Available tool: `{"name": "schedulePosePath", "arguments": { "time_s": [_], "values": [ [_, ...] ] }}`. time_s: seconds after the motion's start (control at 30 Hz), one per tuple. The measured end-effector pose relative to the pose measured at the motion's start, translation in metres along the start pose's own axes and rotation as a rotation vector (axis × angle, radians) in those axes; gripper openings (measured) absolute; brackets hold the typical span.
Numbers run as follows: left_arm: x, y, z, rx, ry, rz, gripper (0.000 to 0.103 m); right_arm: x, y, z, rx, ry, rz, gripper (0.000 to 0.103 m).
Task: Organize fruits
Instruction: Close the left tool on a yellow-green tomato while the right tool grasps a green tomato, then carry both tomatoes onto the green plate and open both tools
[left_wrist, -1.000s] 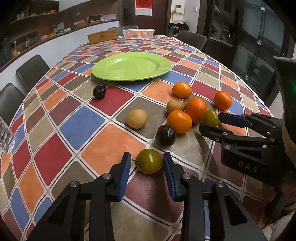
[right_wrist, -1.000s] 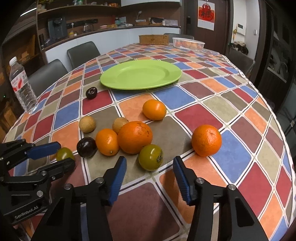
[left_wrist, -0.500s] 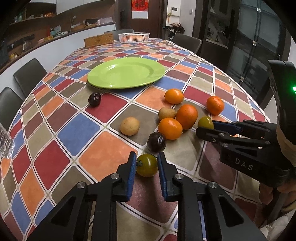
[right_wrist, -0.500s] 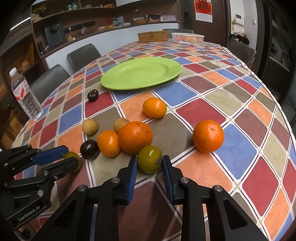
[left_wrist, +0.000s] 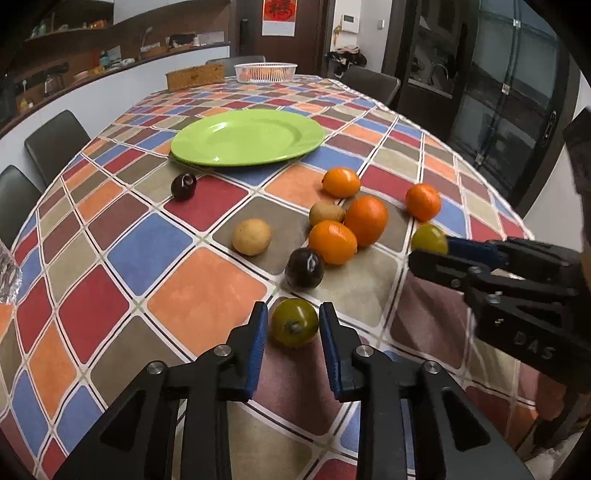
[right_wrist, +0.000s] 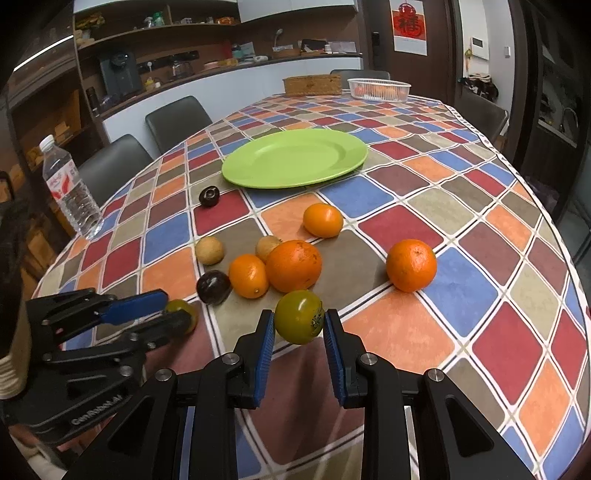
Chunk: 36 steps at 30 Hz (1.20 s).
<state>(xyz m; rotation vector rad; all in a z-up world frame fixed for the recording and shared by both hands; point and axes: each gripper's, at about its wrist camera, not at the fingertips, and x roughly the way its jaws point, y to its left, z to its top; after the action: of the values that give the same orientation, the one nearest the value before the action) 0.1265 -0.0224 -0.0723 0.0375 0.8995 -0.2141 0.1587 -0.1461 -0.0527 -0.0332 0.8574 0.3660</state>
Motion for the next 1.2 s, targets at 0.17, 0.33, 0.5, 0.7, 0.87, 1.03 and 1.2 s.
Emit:
{"name": "schedulePosePath", "arguments": {
  "time_s": [0.17,0.33,0.5,0.7,0.87,1.03,1.2],
  "values": [
    [0.002,0.006,0.0,-0.039,0.011,-0.022,0.026,-0.001,0.0,-0.001,-0.001,-0.001,0.001,0.028],
    [-0.012,0.006,0.011,-0.035,-0.032,-0.019,0.026,-0.007,0.003,0.0,-0.009,-0.012,0.011,0.028],
    [-0.02,0.008,0.024,-0.025,-0.068,-0.034,0.026,-0.012,0.004,0.01,-0.015,-0.035,0.036,0.028],
    [-0.025,0.015,0.047,-0.035,-0.111,-0.055,0.026,-0.011,0.004,0.03,-0.027,-0.06,0.054,0.028],
    [-0.023,0.02,0.068,-0.009,-0.14,-0.052,0.026,-0.008,0.003,0.053,-0.038,-0.088,0.067,0.028],
    [-0.015,0.03,0.092,0.0,-0.151,-0.052,0.026,0.002,0.002,0.078,-0.061,-0.097,0.068,0.028],
    [-0.005,0.04,0.117,-0.003,-0.148,-0.066,0.026,0.017,-0.002,0.105,-0.072,-0.079,0.078,0.028]
  ]
}}
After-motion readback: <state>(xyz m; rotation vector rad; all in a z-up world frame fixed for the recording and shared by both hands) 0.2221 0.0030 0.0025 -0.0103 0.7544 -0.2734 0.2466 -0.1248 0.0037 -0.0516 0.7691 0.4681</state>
